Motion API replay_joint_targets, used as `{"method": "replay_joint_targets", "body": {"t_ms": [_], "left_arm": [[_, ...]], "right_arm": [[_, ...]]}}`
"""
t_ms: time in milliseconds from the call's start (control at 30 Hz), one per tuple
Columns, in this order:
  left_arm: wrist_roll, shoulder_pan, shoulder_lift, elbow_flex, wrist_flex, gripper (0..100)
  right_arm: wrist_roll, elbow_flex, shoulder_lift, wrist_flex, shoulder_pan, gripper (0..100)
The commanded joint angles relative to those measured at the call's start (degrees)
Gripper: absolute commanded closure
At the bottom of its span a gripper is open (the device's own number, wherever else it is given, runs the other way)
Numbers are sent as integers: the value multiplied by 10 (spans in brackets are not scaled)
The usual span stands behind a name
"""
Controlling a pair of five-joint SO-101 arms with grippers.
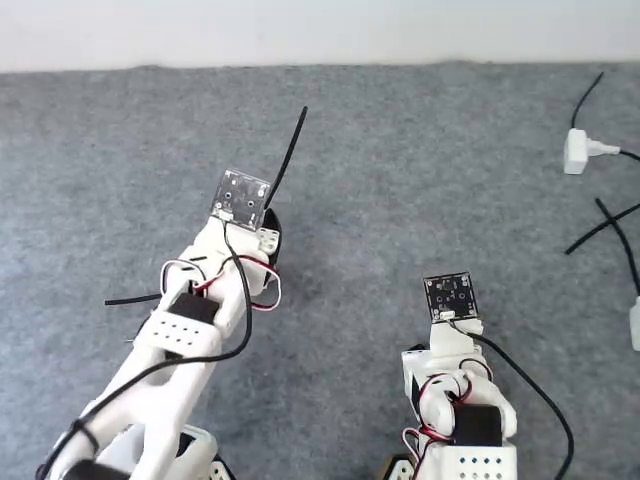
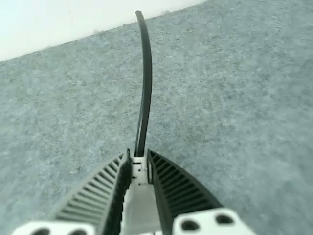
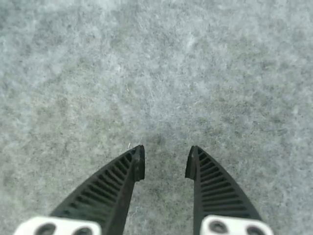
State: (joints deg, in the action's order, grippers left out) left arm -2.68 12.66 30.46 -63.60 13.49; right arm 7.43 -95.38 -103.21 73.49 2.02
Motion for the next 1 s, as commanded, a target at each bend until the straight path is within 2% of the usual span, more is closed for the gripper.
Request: {"method": "replay_joint_targets", "body": {"t_ms": [0, 100, 233, 367, 467, 667, 833, 967], "left_arm": [[7, 2, 58, 7, 36, 989], [8, 2, 96, 7, 65, 989], [8, 2, 160, 24, 116, 989], [8, 6, 212, 115, 258, 989], [8, 4, 219, 196, 339, 989], [8, 7, 220, 274, 412, 989], [8, 8, 218, 320, 423, 989], [21, 44, 218, 320, 425, 989]], "right_arm": [[8, -11, -7, -39, -21, 836], [17, -11, -7, -102, -65, 835], [76, -11, -7, -189, -99, 834], [124, -11, -7, -205, -80, 834], [144, -11, -7, -206, -39, 834], [156, -9, -7, -206, 98, 835], [156, -9, -6, -238, 199, 837], [156, -9, -2, -279, 262, 837]]}}
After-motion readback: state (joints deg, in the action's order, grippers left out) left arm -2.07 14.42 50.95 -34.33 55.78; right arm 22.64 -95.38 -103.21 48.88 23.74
